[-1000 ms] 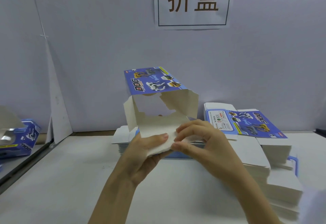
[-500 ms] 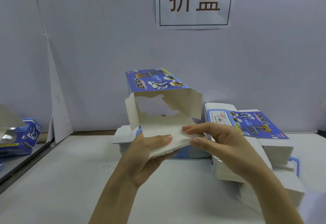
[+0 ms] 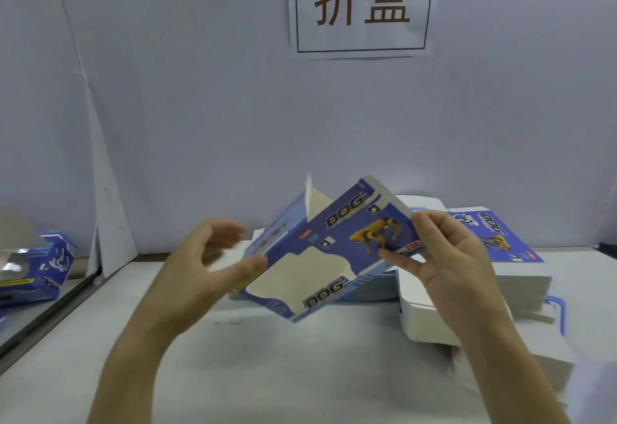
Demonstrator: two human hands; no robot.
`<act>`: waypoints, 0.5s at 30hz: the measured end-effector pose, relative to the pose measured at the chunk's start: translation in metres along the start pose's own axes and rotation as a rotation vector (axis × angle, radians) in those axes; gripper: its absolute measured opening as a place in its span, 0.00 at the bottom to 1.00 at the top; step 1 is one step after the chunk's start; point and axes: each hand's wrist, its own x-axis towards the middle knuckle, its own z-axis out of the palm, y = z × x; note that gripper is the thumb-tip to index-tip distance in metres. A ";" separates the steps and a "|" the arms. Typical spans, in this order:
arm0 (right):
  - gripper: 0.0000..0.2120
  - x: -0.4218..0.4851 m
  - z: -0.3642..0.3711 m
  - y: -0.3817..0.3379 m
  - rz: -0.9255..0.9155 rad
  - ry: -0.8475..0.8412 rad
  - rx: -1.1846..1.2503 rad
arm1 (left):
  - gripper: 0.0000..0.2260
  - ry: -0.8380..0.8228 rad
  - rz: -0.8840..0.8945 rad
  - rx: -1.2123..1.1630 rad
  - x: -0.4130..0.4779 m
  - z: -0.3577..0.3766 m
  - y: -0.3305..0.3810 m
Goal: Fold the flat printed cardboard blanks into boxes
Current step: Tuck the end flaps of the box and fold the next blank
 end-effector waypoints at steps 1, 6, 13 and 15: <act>0.08 0.002 -0.003 -0.001 0.017 0.011 0.027 | 0.37 -0.048 0.000 0.136 -0.001 -0.008 -0.009; 0.05 0.008 -0.013 0.002 0.134 -0.018 0.235 | 0.52 -0.320 -0.175 0.260 0.000 -0.010 -0.046; 0.06 0.009 -0.004 0.018 0.259 0.000 0.336 | 0.35 -0.252 -0.231 -0.101 -0.004 -0.033 -0.066; 0.09 0.009 0.000 0.027 0.245 0.009 0.385 | 0.38 -0.235 -0.239 -0.147 -0.007 -0.041 -0.067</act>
